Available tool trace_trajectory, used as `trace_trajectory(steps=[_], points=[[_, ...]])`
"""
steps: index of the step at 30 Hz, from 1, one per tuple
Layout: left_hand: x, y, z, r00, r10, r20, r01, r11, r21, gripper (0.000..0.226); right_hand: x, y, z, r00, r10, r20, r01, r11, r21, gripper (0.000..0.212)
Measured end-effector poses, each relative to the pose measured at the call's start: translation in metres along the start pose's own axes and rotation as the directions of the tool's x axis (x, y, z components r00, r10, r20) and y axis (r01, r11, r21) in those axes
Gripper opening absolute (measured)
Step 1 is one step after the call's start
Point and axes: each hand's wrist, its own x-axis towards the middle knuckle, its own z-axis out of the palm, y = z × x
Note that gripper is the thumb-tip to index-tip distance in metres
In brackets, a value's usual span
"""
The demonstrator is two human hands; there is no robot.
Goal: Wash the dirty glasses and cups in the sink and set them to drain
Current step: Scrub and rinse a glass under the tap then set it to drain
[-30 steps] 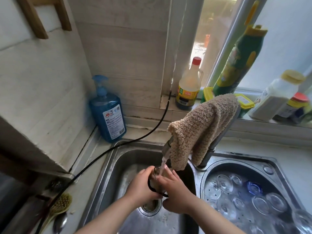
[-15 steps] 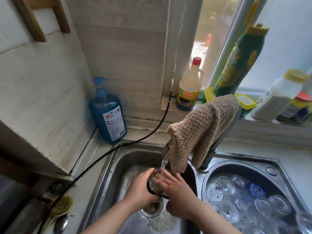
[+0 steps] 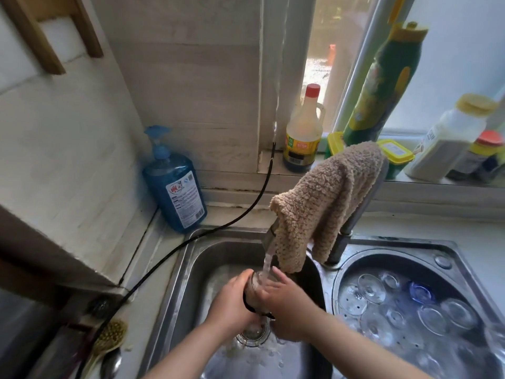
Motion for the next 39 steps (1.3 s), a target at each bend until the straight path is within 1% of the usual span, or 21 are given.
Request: trace_trajectory(steps=[1, 3, 5, 6, 8, 9, 12, 13, 15, 17, 19, 21, 22, 24, 27, 29, 30, 33, 35, 37, 39], points=[[0.0, -0.001, 0.0, 1.0, -0.009, -0.003, 0.009, 1.0, -0.005, 0.086, 0.004, -0.007, 0.004, 0.999, 0.031, -0.019, -0.029, 0.992, 0.126, 0.069], [0.001, -0.004, -0.001, 0.999, -0.041, -0.011, 0.041, 0.999, -0.014, 0.096, 0.002, -0.017, 0.006, 0.992, 0.121, -0.024, -0.098, 0.89, 0.445, 0.068], [-0.001, -0.009, -0.003, 0.999, -0.046, -0.021, 0.046, 0.999, 0.002, 0.101, -0.008, -0.015, 0.006, 0.991, 0.137, 0.003, -0.114, 0.81, 0.575, 0.06], [-0.003, -0.01, -0.004, 0.999, -0.043, -0.014, 0.043, 0.999, 0.003, 0.099, -0.014, -0.008, 0.007, 0.994, 0.105, -0.002, -0.09, 0.859, 0.503, 0.055], [-0.005, -0.013, -0.003, 0.999, -0.033, 0.009, 0.033, 0.999, 0.01, 0.085, -0.021, 0.008, 0.005, 1.0, 0.023, 0.0, -0.023, 0.982, 0.19, 0.044], [-0.006, -0.011, -0.002, 0.999, -0.031, 0.025, 0.031, 0.999, 0.012, 0.079, -0.021, 0.014, 0.003, 1.0, -0.006, 0.013, 0.005, 0.999, 0.042, 0.042], [-0.005, -0.008, 0.003, 0.999, -0.027, 0.042, 0.027, 1.0, -0.001, 0.079, -0.014, 0.005, -0.003, 0.998, -0.007, 0.058, 0.011, 0.997, -0.075, 0.051], [-0.004, -0.006, 0.004, 0.999, -0.032, 0.037, 0.032, 0.999, -0.005, 0.079, -0.01, -0.004, -0.002, 0.998, 0.015, 0.065, -0.014, 1.0, -0.011, 0.059], [-0.004, -0.006, 0.005, 0.998, -0.046, 0.033, 0.047, 0.998, -0.04, 0.08, -0.005, -0.018, 0.003, 0.994, 0.088, 0.058, -0.1, 0.962, 0.253, 0.076], [-0.003, -0.009, 0.005, 0.998, -0.06, 0.024, 0.061, 0.997, -0.054, 0.089, -0.008, -0.017, 0.01, 0.992, 0.113, 0.063, -0.129, 0.884, 0.45, 0.075], [-0.005, -0.01, 0.005, 0.998, -0.059, 0.034, 0.061, 0.997, -0.05, 0.084, -0.014, -0.005, 0.013, 0.996, 0.059, 0.061, -0.079, 0.913, 0.4, 0.056], [-0.01, -0.007, 0.004, 0.997, -0.065, 0.038, 0.067, 0.997, -0.049, 0.071, -0.015, 0.007, 0.009, 0.997, 0.011, 0.074, -0.025, 0.983, 0.184, 0.04], [-0.011, -0.006, 0.004, 0.997, -0.07, 0.046, 0.071, 0.997, -0.038, 0.07, -0.012, 0.01, 0.007, 0.998, -0.005, 0.067, -0.001, 0.996, 0.09, 0.038], [-0.011, -0.004, 0.004, 0.996, -0.068, 0.061, 0.07, 0.997, -0.024, 0.074, -0.004, 0.007, 0.006, 0.999, 0.019, 0.042, -0.021, 0.999, 0.03, 0.045], [-0.007, -0.007, 0.0, 0.997, -0.068, 0.042, 0.07, 0.997, -0.032, 0.08, 0.004, -0.013, 0.01, 0.996, 0.094, -0.006, -0.092, 0.983, 0.156, 0.067], [-0.005, -0.01, -0.006, 0.997, -0.055, 0.051, 0.056, 0.998, -0.016, 0.088, 0.001, -0.022, 0.016, 0.993, 0.118, 0.012, -0.117, 0.951, 0.285, 0.068], [-0.003, -0.012, -0.008, 0.997, -0.049, 0.056, 0.05, 0.999, -0.005, 0.091, -0.001, -0.021, 0.016, 0.994, 0.107, 0.006, -0.103, 0.941, 0.321, 0.061], [-0.003, -0.012, -0.011, 0.998, -0.016, 0.066, 0.02, 0.998, -0.063, 0.069, -0.007, 0.001, 0.012, 0.994, 0.09, -0.064, -0.071, 0.964, 0.256, 0.027], [-0.004, -0.011, -0.011, 0.993, -0.038, 0.108, 0.054, 0.986, -0.156, 0.067, -0.009, 0.013, 0.01, 0.992, 0.1, -0.08, -0.073, 0.955, 0.286, 0.02], [-0.003, -0.013, -0.011, 0.979, -0.068, 0.19, 0.116, 0.96, -0.254, 0.073, -0.012, 0.017, 0.009, 0.987, 0.117, -0.108, -0.049, 0.87, 0.49, 0.019], [-0.004, -0.011, -0.014, 0.959, -0.098, 0.267, 0.184, 0.929, -0.322, 0.077, -0.016, 0.018, 0.008, 0.977, 0.172, -0.125, -0.032, 0.701, 0.712, 0.019]])
